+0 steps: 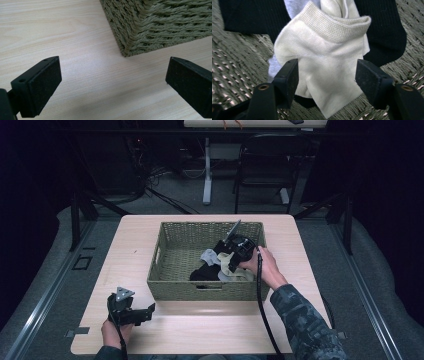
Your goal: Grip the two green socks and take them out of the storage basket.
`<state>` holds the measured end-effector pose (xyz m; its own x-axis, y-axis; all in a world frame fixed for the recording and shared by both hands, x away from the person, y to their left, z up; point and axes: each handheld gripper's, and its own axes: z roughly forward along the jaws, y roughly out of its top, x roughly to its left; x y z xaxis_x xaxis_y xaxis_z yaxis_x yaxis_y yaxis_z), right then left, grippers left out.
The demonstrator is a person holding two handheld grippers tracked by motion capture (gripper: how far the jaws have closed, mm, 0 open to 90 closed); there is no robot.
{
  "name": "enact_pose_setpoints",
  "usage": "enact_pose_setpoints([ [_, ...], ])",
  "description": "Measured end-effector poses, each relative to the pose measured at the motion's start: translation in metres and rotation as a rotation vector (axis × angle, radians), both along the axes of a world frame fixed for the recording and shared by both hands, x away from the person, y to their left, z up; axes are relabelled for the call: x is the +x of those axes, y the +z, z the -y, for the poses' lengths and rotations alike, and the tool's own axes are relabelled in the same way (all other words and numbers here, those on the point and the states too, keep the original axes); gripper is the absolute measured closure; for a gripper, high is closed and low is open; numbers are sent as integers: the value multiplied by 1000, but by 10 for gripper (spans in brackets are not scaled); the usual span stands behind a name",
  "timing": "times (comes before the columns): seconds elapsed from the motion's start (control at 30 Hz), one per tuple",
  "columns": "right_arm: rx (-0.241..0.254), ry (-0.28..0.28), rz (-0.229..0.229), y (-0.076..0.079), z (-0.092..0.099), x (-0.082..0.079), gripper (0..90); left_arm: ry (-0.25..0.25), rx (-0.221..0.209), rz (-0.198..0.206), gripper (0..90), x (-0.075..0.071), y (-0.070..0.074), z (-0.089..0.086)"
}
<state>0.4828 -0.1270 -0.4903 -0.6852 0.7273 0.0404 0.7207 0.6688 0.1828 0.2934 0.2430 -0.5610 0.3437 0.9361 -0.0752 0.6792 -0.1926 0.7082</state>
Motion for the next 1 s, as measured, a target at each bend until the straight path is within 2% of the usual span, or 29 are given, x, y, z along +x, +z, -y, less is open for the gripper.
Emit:
enact_pose_setpoints([
  [0.07,-7,2,-5,-2,-1,0,422,-4,0,7,2,0,0,0],
  [0.1,7,-6,8,-5,-1,0,433,-4,-1,14,2,0,1,0],
  [0.13,-31,2,-13,-4,-2,1,478,-5,-1,12,2,0,1,0],
  [0.2,-46,-16,-1,-9,-3,1,574,-4,-2,9,2,0,0,0],
  [0.23,-57,-15,-13,-10,-3,1,602,-6,0,11,2,0,1,0],
  [0.33,-58,-25,-34,-13,-3,1,753,-5,2,12,1,-1,1,0],
  [0.37,-68,-20,-39,-13,-3,2,837,-5,3,12,2,-1,1,0],
  [0.4,-71,-17,-43,-13,-2,2,866,-11,5,9,2,-1,1,0],
  [0.43,-58,-29,-36,-12,-2,1,873,-12,4,9,2,-1,1,0],
  [0.6,-53,-32,-26,-7,2,0,878,-9,3,12,1,-1,1,0],
  [0.63,-33,-41,-10,-3,4,-1,877,-13,3,9,2,-1,2,0],
  [0.83,-18,-37,12,17,11,-3,874,-13,3,9,1,-1,1,0],
  [0.97,8,-50,20,23,13,-4,872,-13,3,10,1,-1,2,0],
  [1.0,8,-45,23,30,16,-3,873,-11,1,13,1,-1,1,0],
])
